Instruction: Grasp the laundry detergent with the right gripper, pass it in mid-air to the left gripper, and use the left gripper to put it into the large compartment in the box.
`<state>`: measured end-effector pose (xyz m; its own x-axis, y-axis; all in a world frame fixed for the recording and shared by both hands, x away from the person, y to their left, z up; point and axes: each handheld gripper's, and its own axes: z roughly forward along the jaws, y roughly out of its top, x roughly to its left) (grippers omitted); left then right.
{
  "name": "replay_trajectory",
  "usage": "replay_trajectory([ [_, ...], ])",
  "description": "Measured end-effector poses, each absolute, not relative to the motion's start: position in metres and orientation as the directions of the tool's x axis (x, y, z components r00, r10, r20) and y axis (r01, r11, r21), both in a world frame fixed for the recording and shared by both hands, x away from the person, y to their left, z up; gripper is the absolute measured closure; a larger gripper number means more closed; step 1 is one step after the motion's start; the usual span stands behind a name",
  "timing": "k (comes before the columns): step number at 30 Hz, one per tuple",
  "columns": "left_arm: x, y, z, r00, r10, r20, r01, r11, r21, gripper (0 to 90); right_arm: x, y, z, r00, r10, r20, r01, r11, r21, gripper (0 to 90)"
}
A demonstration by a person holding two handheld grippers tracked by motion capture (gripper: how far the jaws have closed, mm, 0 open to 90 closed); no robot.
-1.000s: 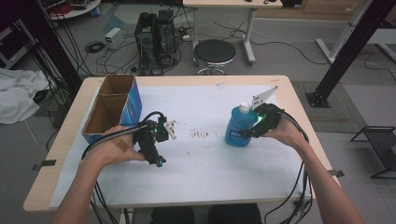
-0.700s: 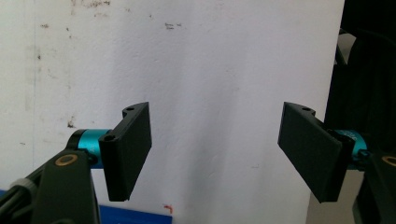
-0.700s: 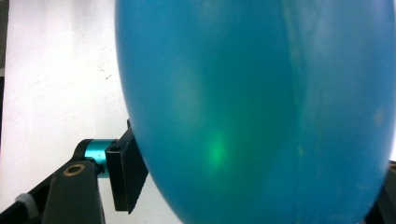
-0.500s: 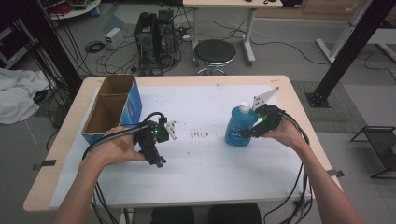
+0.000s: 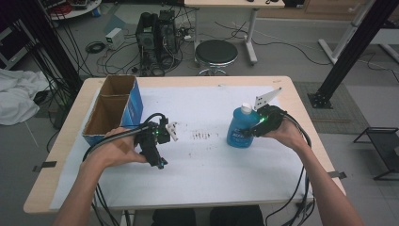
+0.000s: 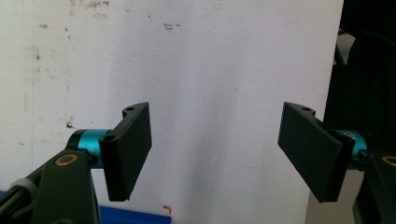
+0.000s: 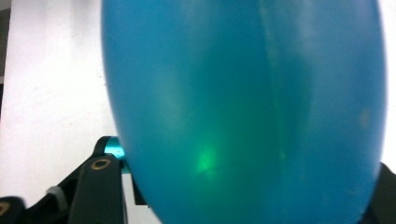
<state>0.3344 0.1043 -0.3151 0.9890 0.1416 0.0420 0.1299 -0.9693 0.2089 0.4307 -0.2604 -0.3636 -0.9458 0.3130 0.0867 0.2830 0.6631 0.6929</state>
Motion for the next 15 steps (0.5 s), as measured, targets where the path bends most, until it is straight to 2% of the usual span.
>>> replay_trajectory([
  [7, 0.3356, 0.1037, -0.3153, 0.99, 0.133, 0.043, 0.122, -0.973, 0.197, 26.0, 0.4336, -0.2611, -0.366, -0.949, 0.297, 0.107, 0.283, 0.648, 0.707, 40.4],
  [15, 0.3361, 0.1015, -0.3151, 0.989, 0.141, 0.037, 0.13, -0.969, 0.209, 26.0, 0.4332, -0.2619, -0.3661, -0.958, 0.274, 0.081, 0.247, 0.654, 0.715, 43.6],
])
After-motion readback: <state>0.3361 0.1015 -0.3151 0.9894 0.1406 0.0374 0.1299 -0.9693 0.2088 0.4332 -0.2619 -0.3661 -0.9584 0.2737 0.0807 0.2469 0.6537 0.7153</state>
